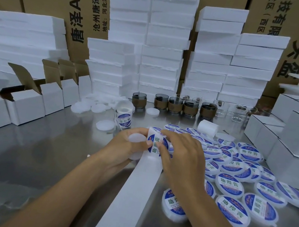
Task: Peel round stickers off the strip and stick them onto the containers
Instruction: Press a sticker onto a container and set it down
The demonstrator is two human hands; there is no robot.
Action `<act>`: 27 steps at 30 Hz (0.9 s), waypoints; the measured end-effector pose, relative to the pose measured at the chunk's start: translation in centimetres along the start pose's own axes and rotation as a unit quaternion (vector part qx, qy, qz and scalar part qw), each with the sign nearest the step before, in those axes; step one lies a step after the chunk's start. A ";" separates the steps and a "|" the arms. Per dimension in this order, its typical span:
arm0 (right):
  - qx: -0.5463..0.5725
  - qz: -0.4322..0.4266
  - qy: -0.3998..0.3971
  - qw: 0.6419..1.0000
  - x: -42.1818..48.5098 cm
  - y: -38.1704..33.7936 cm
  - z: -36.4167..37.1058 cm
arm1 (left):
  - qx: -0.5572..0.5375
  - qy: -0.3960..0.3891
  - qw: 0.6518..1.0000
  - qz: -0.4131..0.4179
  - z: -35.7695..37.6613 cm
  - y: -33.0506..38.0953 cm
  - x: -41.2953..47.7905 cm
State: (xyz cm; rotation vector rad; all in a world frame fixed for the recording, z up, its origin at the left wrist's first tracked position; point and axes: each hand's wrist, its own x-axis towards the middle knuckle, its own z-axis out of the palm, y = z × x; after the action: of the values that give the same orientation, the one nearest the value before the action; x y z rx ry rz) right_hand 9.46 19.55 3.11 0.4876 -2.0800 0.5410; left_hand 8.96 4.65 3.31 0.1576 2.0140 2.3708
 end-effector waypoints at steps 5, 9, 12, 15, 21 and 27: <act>0.005 -0.011 0.014 1.000 0.0 0.0 -0.2 | -0.020 0.017 1.000 -0.001 0.2 0.1 0.2; 0.008 -0.034 0.000 0.999 0.0 0.2 -0.2 | -0.028 0.053 0.998 -0.006 0.0 0.2 0.7; 0.007 -0.057 -0.016 0.998 0.1 0.3 -0.4 | -0.023 0.062 0.998 -0.009 -0.1 0.0 1.0; 0.026 -0.057 -0.028 0.998 0.1 0.1 -0.4 | -0.008 0.070 0.997 -0.010 -0.3 -0.1 1.2; 0.102 0.036 -0.148 0.983 -0.1 -0.1 -0.5 | 0.053 0.115 0.992 -0.003 -0.2 -0.5 1.4; 0.300 0.225 -0.112 0.920 0.5 0.1 -0.9 | 0.177 0.171 0.969 0.013 -0.5 -0.7 1.8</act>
State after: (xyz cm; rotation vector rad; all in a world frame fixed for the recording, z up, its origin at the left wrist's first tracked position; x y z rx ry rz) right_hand 9.82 20.06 3.95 0.4216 -2.2331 1.4817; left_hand 7.08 4.47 2.67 -0.2384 2.5921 2.1494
